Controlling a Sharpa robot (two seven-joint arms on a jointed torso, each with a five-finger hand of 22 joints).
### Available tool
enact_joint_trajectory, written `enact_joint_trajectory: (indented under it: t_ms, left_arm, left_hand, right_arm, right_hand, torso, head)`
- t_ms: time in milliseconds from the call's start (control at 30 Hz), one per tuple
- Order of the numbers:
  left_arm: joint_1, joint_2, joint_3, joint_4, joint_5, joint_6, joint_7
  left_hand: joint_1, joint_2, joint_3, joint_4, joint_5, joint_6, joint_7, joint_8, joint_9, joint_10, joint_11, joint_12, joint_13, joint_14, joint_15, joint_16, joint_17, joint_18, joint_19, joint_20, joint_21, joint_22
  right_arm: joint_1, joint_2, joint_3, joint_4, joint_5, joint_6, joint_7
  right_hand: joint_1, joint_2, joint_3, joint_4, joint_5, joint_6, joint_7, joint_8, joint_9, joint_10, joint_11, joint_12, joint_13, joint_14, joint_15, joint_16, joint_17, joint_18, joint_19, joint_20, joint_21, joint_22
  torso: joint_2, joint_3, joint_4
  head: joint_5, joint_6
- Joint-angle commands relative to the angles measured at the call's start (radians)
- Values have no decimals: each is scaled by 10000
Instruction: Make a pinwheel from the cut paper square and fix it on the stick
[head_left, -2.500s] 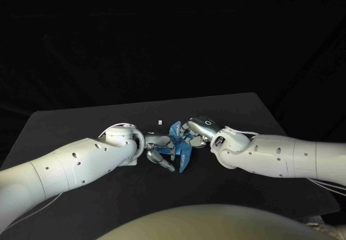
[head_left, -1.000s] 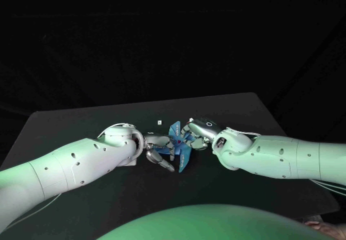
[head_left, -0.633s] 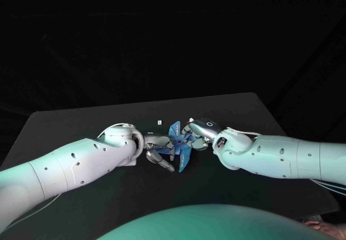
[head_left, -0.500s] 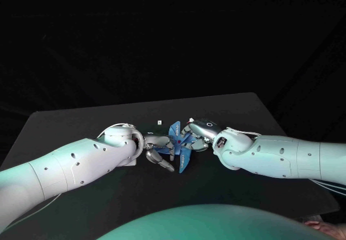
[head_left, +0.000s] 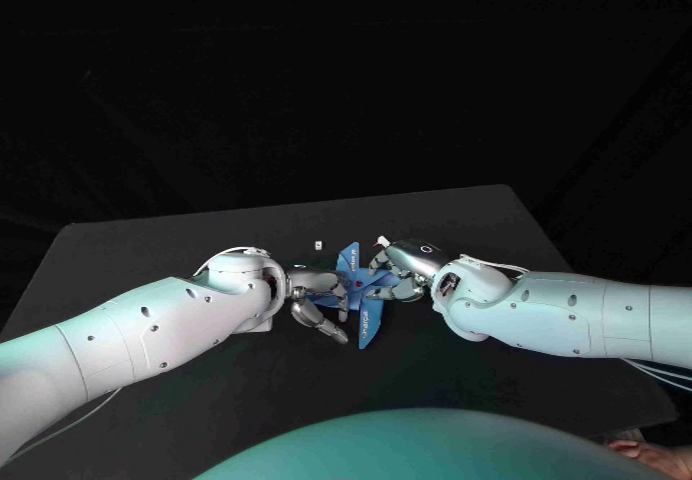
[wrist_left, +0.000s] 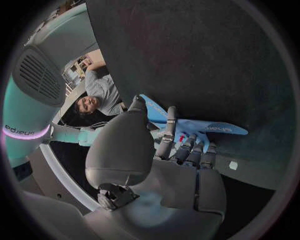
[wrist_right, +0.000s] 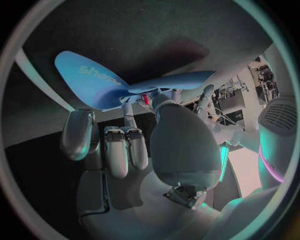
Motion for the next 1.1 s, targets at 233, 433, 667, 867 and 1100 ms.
enact_joint_trajectory:
  t_ms: [233, 433, 667, 867, 1100]
  left_arm:
    - [-70, -59, -61, -52, -44, 540, -272]
    - [-78, -81, -61, -47, -44, 520, -281]
    - [-83, -101, -61, -31, -45, 444, -277]
    - [-86, -100, -61, -29, -46, 422, -279]
    - [-90, -104, -61, -22, -46, 417, -282]
  left_hand:
    - [11, 111, 1, -11, -48, 68, 15, -51, 20, -50, 2, 67, 14, -18, 87, -43, -6, 14, 41, 17, 33, 12]
    - [11, 111, 1, -11, -48, 68, 15, -51, 20, -50, 2, 67, 14, -18, 87, -43, -6, 14, 41, 17, 33, 12]
    - [9, 115, -1, -11, -48, 81, 21, -56, 23, -54, 5, 67, 14, -14, 91, -42, -4, 8, 41, 16, 33, 11]
    - [11, 85, -17, -10, -47, 112, 28, -69, 32, -130, 18, 57, 5, -10, 103, -40, -2, -7, 44, 16, 34, 12]
    - [11, 85, -17, -10, -47, 115, 28, -69, 33, -134, 18, 57, 5, -7, 104, -39, -1, -7, 45, 16, 35, 12]
  right_arm:
    - [-134, -158, -7, 19, 141, -66, -62]
    - [-230, -158, -6, -15, 187, -104, 85]
    - [-362, -125, -6, 17, 118, -203, 180]
    - [-409, -112, -5, 22, 43, -552, 174]
    - [-423, -70, -5, -15, 23, -681, 137]
  right_hand:
    - [1032, 254, 522, -156, 118, -8, 15, -55, -106, 1040, 89, 35, 2635, 1060, 60, 40, 2632, 121, 26, 34, 70, 1537]
    - [1320, 207, 734, -376, 185, -22, 43, -95, -170, 1040, 115, 35, 2635, 1060, 62, 40, 2632, 119, 26, 35, 72, 1539]
    - [1408, -49, 730, -546, 211, -54, 70, -141, -235, 1040, 140, 35, 2635, 1060, 63, 40, 2632, 127, 11, 35, 16, 1528]
    - [1414, -144, 666, -581, 199, -117, 87, -179, -272, 1040, 156, 35, 2635, 1060, 66, 40, 2632, 132, 3, 37, -16, 1521]
    - [1427, -188, 553, -612, 163, -342, 152, -302, -376, 1040, 208, 35, 2635, 1060, 99, 40, 2632, 143, -21, 55, -110, 1499]
  torso:
    - [-1, 11, -2]
    - [1, 23, 10]
    - [0, 11, 6]
    - [-2, 1, 13]
    - [7, 0, 13]
  head:
    - [-32, 1]
    - [-18, 1]
    - [-15, 1]
    - [-33, 1]
    - [-41, 1]
